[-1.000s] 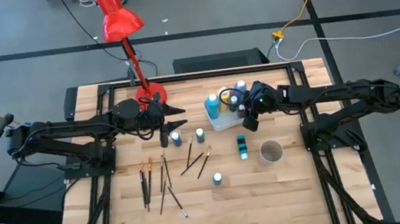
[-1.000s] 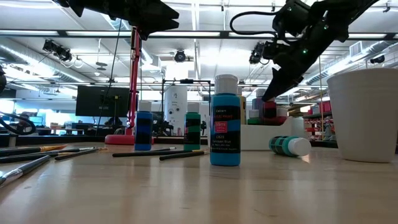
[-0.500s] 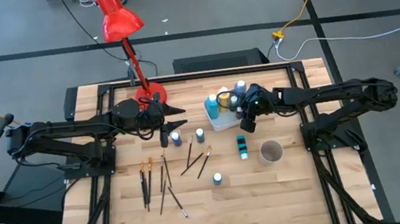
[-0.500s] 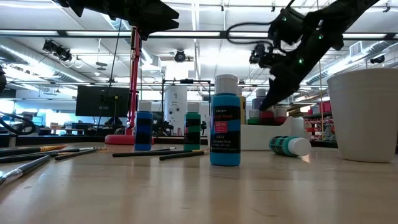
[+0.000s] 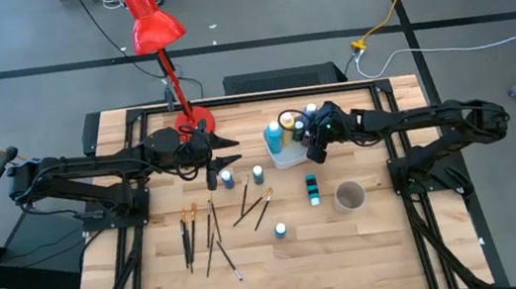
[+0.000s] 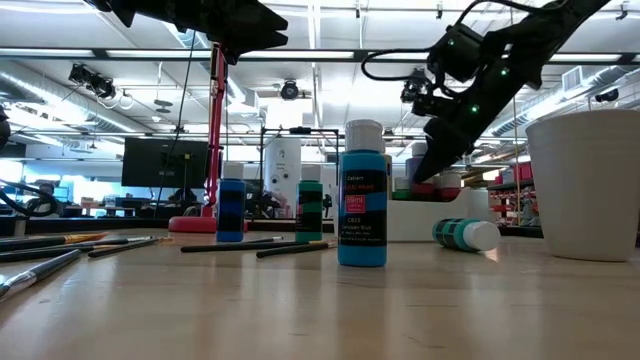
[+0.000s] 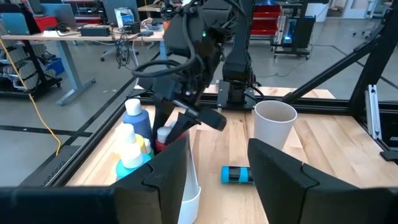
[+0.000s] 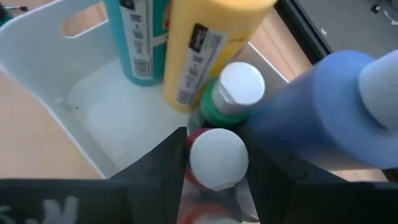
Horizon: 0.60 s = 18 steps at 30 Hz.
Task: Pick & Place Paint Supplies
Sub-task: Put the red matte acrylic craft paint into the white bin
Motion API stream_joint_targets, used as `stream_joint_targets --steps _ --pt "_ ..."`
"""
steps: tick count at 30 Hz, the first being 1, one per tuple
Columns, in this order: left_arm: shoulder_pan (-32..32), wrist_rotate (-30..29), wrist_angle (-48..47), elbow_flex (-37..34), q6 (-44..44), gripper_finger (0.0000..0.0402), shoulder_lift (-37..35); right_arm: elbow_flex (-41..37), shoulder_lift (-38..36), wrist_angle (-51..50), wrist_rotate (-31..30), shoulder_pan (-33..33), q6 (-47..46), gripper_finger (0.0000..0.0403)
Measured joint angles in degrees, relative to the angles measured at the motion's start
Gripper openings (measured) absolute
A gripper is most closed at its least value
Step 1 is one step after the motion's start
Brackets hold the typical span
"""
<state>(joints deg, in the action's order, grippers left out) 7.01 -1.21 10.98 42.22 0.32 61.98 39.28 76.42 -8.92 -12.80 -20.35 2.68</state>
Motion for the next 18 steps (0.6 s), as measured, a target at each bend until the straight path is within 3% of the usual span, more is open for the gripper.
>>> stream_joint_targets --steps 7,18 --pt "0.01 -0.01 0.00 0.00 0.07 0.0178 0.00 0.10 3.00 4.07 0.53 -0.79 2.50 0.0130" --pt "0.01 -0.02 0.00 0.00 0.07 0.0178 0.00 -0.01 2.95 5.08 0.09 -1.84 2.70 0.0157"
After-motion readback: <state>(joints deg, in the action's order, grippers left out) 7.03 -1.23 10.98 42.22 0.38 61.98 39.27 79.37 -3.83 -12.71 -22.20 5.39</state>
